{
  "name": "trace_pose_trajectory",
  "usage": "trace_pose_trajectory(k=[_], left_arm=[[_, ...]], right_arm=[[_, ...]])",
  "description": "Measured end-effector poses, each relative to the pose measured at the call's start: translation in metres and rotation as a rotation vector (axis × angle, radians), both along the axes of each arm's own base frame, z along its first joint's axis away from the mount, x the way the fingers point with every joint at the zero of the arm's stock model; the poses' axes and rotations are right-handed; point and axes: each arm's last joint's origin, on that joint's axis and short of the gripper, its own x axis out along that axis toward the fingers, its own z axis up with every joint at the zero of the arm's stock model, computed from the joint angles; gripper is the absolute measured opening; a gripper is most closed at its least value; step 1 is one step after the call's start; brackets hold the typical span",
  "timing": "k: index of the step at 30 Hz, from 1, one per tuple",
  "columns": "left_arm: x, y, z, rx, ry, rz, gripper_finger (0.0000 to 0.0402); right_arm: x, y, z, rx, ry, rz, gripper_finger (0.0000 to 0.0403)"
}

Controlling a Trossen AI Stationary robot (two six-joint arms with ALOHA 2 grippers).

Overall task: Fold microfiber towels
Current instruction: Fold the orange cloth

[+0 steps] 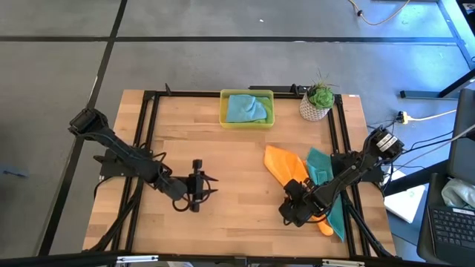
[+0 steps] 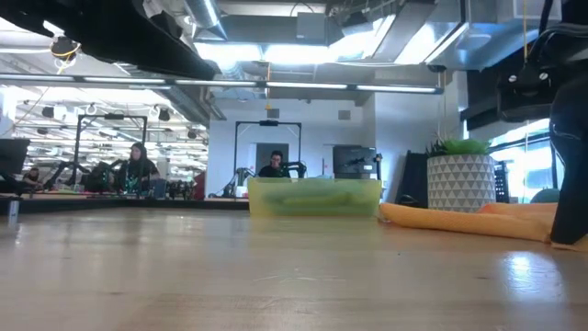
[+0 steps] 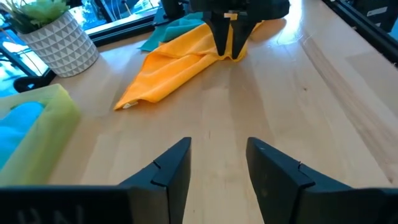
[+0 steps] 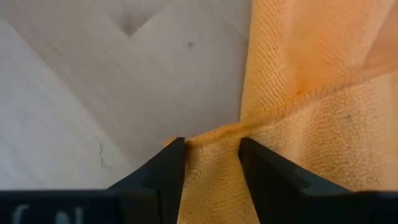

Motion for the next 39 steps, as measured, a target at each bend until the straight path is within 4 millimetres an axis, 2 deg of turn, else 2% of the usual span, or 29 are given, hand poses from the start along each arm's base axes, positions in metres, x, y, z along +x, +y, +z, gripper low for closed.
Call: trace_pose_trajectory(k=[5,12,17,24,27,31,35,39], left_arm=[[0.003,0.006,0.0,0.041,0.006,0.007,0.0147],[0.008,0.017,0.0,0.093,0.017,0.03,0.0147],[0.011,0.025,0.0,0.154,0.03,0.032,0.0147],[0.014,0.032,0.001,0.272,0.054,0.01,0.0147],[0.009,0.034,0.009,0.357,0.066,0.037,0.0147],[-0.005,0.038,0.033,0.431,0.082,0.132,0.0147],[-0.018,0.044,0.056,0.393,0.016,0.146,0.0147],[-0.028,0.051,0.072,0.359,-0.048,0.163,0.0147]], right_arm=[[0.009,-0.006,0.0,-0.026,-0.021,0.035,0.0124],[0.035,-0.011,0.005,0.018,-0.101,0.248,0.0012],[0.062,-0.022,0.017,-0.039,-0.207,0.384,0.0019],[0.097,-0.037,0.048,-0.233,-0.345,0.45,0.0011],[0.113,-0.044,0.053,-0.21,-0.451,0.52,0.0012],[0.132,-0.05,0.047,-0.126,-0.567,0.658,0.0008],[0.155,-0.061,0.034,-0.071,-0.683,0.777,0.0012],[0.178,-0.069,0.013,0.01,-0.67,0.891,0.002]])
